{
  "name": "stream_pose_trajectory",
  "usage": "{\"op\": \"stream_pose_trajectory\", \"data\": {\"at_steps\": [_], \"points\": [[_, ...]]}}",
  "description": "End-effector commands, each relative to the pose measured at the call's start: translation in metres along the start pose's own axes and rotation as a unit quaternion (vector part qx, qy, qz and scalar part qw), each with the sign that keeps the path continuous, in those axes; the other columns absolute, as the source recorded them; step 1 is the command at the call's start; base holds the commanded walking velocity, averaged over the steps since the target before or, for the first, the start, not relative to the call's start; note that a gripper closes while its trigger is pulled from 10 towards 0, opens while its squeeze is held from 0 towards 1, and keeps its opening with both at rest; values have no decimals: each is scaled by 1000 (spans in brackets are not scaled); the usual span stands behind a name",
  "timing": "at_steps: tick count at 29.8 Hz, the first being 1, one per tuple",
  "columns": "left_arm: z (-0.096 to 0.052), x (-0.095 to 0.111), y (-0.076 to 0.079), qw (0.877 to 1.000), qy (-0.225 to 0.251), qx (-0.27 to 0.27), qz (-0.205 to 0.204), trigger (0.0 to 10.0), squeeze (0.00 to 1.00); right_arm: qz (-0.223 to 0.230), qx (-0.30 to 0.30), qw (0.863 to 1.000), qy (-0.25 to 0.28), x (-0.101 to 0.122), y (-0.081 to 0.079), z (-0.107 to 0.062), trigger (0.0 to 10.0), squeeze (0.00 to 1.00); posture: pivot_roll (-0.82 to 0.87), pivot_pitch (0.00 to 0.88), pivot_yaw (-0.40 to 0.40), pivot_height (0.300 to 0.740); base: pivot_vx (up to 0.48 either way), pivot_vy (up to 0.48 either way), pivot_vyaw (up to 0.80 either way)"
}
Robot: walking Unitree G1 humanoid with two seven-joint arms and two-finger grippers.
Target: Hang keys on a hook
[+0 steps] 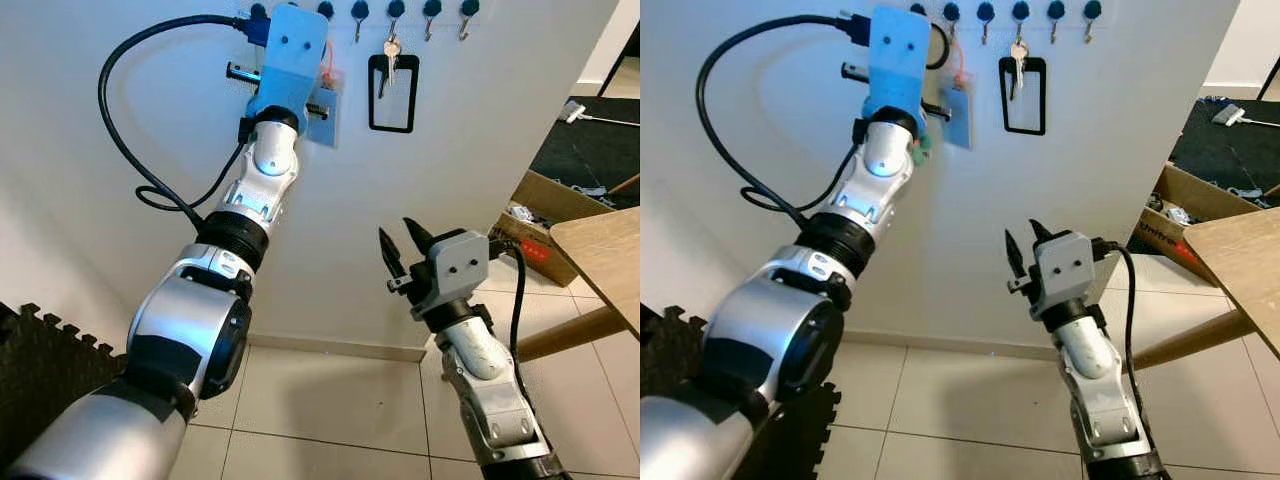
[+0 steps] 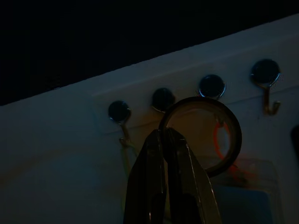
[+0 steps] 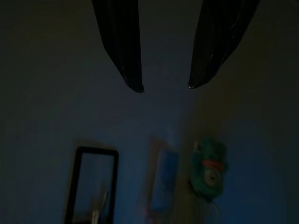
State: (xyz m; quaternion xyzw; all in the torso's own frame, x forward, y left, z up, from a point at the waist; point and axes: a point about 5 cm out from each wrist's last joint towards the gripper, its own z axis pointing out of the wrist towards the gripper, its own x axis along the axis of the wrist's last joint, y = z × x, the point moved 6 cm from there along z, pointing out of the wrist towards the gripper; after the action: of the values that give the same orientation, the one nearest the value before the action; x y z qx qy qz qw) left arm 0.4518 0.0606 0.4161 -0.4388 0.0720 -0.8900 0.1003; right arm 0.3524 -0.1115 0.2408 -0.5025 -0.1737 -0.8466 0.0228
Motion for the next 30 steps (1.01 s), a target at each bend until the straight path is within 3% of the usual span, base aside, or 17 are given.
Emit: {"op": "stream_pose_trajectory", "data": {"at_steps": [1, 9, 17, 22, 30], "points": [[3, 6, -4, 1000, 8, 6, 3, 10000, 0, 0, 4, 1000, 15, 8, -4, 1, 10000, 0, -41, 237, 109, 740, 0, 0, 0], [6, 7, -4, 1000, -2, 12, -23, 10000, 0, -5, 0, 1000, 29, 16, -2, 7, 10000, 0, -49, 241, 115, 740, 0, 0, 0], [9, 12, -10, 1000, 2, 20, -20, 10000, 0, -15, 2, 998, 53, 32, -2, 12, 10000, 0, -52, 241, 125, 740, 0, 0, 0], [12, 12, -15, 1000, -4, 24, -20, 10000, 0, -24, -4, 995, 95, 59, 0, 20, 10000, 0, -53, 241, 137, 740, 0, 0, 0], [14, 14, -9, 1000, -13, 14, -23, 10000, 0, -32, -8, 994, 108, 67, 3, 25, 10000, 0, -64, 241, 146, 740, 0, 0, 0]]}}
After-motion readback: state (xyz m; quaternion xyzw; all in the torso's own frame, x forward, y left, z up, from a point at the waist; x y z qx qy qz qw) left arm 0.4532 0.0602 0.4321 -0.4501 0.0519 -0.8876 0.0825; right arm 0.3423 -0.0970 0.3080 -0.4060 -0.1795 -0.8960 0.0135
